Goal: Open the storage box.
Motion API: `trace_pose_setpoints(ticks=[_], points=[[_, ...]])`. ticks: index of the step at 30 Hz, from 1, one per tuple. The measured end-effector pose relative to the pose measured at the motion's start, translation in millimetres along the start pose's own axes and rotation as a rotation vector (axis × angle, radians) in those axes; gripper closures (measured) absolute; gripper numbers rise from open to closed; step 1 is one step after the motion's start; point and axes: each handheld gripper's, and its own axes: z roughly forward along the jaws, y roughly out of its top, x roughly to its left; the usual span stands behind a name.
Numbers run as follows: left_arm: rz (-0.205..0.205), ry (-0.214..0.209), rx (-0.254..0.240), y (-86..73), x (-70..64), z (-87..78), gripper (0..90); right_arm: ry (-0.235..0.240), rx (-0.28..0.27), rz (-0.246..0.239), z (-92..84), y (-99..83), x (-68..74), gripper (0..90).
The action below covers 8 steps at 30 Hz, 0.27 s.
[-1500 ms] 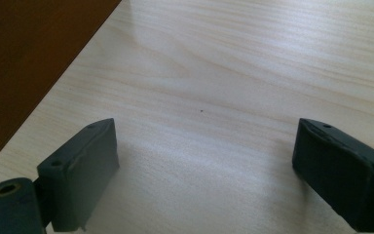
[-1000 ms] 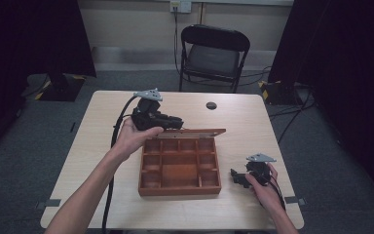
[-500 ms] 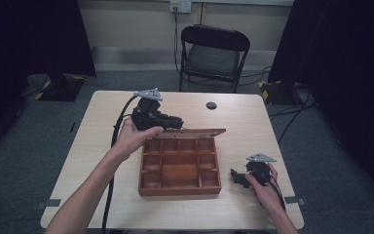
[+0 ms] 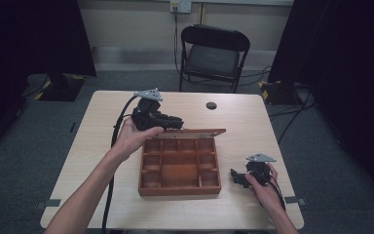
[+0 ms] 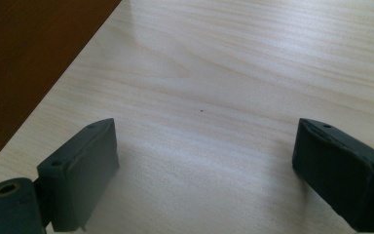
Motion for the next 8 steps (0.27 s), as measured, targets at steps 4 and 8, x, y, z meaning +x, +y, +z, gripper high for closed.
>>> trace_pose_setpoints(ticks=[4, 8], points=[[-0.001, -0.003, -0.001, -0.1, 0.3, 0.1, 79.3, 0.000, 0.000, 0.000, 0.0, 0.0, 0.0, 9.0], [-0.002, -0.004, 0.000, -0.3, 0.5, 0.0, 79.3, 0.000, 0.001, 0.001, 0.2, 0.1, 0.0, 8.7]])
